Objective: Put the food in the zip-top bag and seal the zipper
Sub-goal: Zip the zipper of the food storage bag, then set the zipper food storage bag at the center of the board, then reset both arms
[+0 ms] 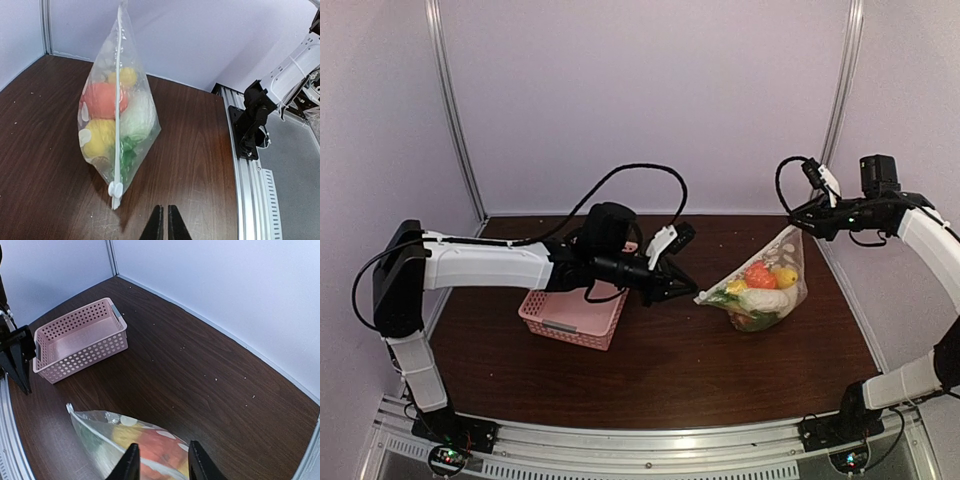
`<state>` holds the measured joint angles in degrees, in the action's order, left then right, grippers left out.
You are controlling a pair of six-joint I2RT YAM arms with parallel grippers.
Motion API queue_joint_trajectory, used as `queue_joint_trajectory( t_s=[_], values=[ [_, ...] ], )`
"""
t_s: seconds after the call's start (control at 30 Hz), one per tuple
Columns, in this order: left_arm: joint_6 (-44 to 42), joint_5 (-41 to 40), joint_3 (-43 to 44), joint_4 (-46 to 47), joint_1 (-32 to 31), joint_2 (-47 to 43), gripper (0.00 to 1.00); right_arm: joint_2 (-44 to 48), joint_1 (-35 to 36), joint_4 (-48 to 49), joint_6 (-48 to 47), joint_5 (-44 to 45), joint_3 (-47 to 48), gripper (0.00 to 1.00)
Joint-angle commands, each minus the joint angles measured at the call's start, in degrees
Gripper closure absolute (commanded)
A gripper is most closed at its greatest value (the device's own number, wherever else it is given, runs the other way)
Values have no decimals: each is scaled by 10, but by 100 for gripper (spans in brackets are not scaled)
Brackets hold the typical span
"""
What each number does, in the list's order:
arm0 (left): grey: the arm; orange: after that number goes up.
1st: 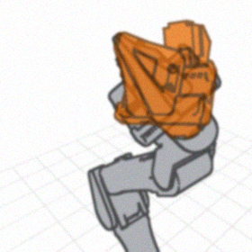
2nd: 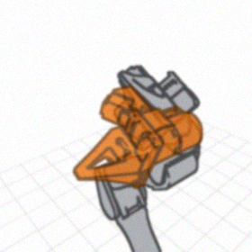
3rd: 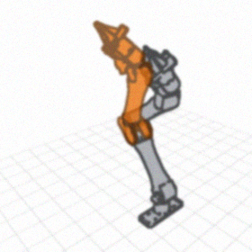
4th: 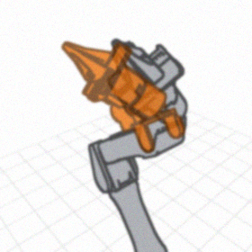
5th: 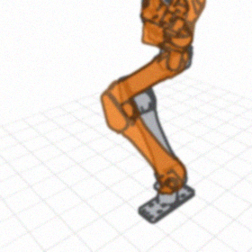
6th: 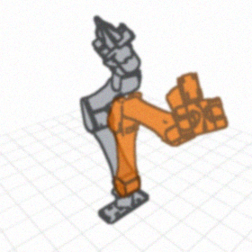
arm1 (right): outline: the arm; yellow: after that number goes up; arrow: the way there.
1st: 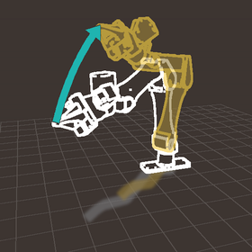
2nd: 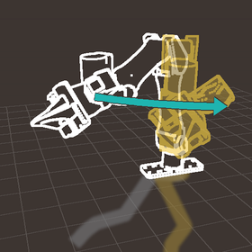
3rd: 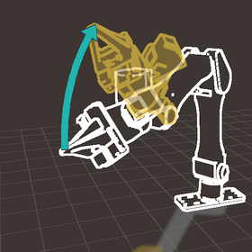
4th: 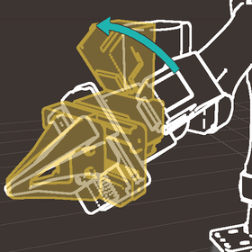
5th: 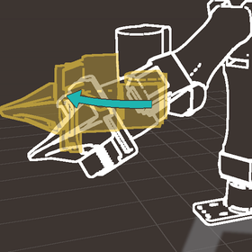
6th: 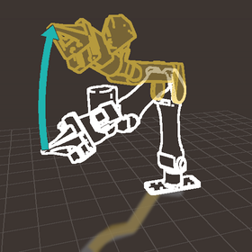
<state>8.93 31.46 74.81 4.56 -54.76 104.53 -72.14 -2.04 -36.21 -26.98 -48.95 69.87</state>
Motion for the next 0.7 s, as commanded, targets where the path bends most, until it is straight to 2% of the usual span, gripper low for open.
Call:
queue_joint_trajectory(
  t_s=[0.0,0.07,0.17,0.2,0.33,0.57,0.67],
  values=[
    [8,29,72,29,5,48,95,-16,-4,6,23,-26,30,62],
    [15,25,112,31,6,69,92,-21,-4,7,40,-30,49,56],
    [25,14,153,43,6,93,59,-26,-5,-11,42,-26,80,53],
    [26,12,164,47,6,100,51,-25,-5,-19,40,-26,87,52],
    [27,31,206,36,4,127,33,-13,-6,-48,34,-11,100,51],
    [30,34,179,26,-6,115,31,46,-6,-127,-40,15,81,47],
    [4,3,169,-12,-6,93,31,69,-6,-138,-38,25,58,44]
  ],
)
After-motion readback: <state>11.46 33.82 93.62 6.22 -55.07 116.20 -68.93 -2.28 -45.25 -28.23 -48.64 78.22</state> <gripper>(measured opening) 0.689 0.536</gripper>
